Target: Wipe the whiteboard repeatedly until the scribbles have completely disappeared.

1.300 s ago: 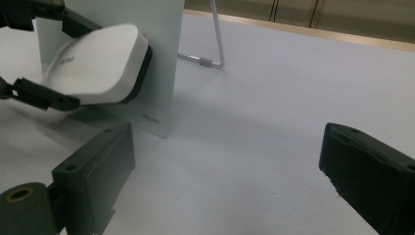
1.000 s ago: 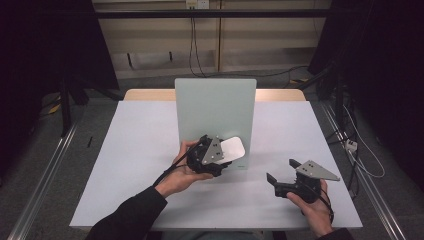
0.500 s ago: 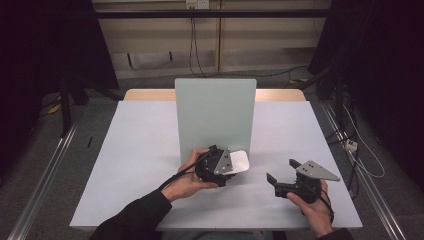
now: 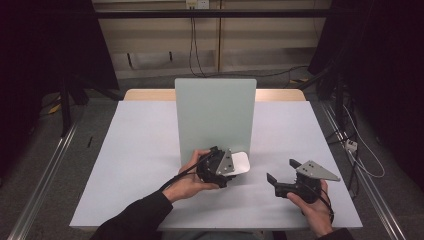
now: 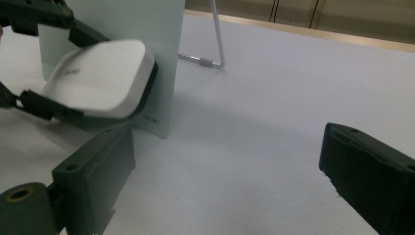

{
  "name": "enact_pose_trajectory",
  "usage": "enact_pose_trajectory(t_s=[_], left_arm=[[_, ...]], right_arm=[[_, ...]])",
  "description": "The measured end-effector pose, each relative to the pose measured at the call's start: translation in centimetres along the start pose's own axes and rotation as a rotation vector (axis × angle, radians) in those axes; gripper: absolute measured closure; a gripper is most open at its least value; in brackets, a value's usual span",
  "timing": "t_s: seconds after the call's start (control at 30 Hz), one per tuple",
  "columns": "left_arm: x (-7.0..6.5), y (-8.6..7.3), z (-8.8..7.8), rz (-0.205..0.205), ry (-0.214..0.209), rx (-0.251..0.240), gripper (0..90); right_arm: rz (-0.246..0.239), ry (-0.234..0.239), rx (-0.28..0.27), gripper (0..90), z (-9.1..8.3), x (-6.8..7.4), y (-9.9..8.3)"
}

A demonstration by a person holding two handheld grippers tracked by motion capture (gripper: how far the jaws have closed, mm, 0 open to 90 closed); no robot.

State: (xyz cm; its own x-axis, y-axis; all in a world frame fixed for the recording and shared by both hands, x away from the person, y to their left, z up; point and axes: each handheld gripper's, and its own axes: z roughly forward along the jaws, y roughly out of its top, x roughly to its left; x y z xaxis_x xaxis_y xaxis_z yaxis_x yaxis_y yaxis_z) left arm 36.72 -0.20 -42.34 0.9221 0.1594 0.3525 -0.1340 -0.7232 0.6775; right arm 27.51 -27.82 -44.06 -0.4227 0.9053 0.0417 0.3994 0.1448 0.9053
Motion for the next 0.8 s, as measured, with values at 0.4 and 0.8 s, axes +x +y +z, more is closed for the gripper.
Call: enact_pose_trajectory(t_s=[0.4,0.8], left_arm=[[1.2,0.3,-1.3,-0.043,0.049,-0.047,31.2],[-1.1,-0.3,1.2,0.015,-0.045,0.042,31.2]], right_arm=[[0.002,0.003,0.001,6.4,0.0,0.0,0.0],[0.0,0.003,-0.002,6.4,0.0,0.0,0.0]])
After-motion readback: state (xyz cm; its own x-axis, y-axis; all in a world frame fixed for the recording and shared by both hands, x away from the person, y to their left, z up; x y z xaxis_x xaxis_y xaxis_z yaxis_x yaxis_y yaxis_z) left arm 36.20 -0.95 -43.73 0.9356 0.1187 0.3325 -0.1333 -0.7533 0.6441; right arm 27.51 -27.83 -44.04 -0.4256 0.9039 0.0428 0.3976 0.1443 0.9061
